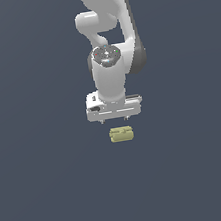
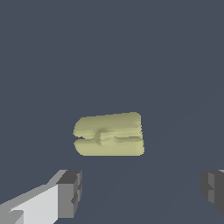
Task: Pick up the object and move it to a goal position.
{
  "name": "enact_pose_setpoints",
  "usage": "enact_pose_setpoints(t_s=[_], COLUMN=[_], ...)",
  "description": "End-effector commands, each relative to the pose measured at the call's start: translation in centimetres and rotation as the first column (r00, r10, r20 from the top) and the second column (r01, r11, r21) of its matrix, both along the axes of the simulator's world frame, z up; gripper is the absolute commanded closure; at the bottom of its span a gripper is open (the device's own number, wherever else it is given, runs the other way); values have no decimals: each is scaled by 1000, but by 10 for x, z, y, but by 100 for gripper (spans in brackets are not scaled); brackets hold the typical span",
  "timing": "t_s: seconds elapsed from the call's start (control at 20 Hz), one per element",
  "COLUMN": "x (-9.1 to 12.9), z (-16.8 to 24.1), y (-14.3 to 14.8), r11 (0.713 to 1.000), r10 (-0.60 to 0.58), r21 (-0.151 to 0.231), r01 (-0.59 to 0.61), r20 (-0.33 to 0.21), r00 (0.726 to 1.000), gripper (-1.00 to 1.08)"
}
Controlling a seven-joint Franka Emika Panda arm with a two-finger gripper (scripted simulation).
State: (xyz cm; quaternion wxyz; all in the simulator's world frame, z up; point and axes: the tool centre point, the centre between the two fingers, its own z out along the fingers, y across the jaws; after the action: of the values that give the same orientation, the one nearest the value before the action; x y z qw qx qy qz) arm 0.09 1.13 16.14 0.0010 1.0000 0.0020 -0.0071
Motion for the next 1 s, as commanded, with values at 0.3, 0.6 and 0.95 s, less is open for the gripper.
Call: enact_pose_setpoints(t_s=[0.3,0.6,0.95], x=[1,3,3], z=[2,4,2], y=[0,0,1], r11=[999,997,999], r10=[29,64,31], r21=[-15,-30,-27], r01=[-29,-64,-31], r20=[1,1,2], r00=[1000,998,1000], gripper=[-92,-92,-92])
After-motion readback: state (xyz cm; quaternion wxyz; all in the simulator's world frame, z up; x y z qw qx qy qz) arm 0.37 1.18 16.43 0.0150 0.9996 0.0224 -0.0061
